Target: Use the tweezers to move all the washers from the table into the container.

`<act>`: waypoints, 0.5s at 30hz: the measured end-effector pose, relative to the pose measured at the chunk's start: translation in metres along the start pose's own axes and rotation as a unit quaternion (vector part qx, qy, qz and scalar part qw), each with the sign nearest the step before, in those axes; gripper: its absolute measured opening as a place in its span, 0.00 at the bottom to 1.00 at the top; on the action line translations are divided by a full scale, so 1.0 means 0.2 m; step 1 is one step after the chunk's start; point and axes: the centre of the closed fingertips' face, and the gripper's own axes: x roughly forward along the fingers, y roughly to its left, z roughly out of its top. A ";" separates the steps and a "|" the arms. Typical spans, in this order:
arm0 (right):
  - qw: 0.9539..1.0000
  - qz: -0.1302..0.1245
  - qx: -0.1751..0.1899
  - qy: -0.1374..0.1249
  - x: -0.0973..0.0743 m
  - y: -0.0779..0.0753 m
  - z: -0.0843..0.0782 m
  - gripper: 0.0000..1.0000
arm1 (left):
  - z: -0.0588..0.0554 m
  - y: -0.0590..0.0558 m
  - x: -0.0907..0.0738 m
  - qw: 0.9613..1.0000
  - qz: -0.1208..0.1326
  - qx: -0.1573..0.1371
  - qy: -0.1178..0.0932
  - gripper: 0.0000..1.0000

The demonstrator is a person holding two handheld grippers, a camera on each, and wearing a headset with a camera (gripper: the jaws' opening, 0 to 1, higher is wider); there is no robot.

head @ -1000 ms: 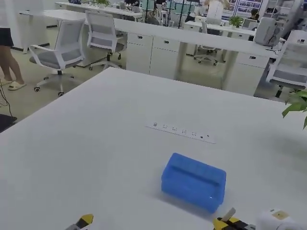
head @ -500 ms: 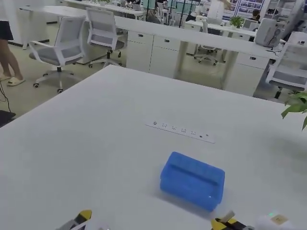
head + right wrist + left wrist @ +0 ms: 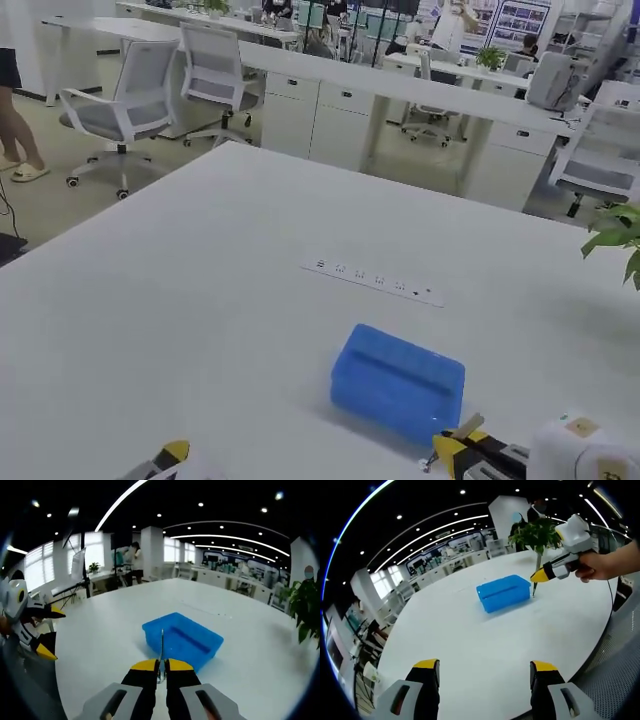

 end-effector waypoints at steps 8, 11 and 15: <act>1.000 -0.016 -0.012 -0.019 0.00 -0.07 0.13 0.02 | 0.01 0.00 -0.01 1.000 0.001 -0.001 -0.002 0.75; 0.999 -0.030 -0.016 -0.022 0.02 -0.12 0.16 0.02 | 0.01 0.00 -0.01 1.000 0.001 -0.001 -0.002 0.75; 0.999 -0.040 -0.012 -0.028 0.05 -0.16 0.20 0.02 | 0.01 0.00 -0.01 1.000 0.001 -0.001 -0.002 0.75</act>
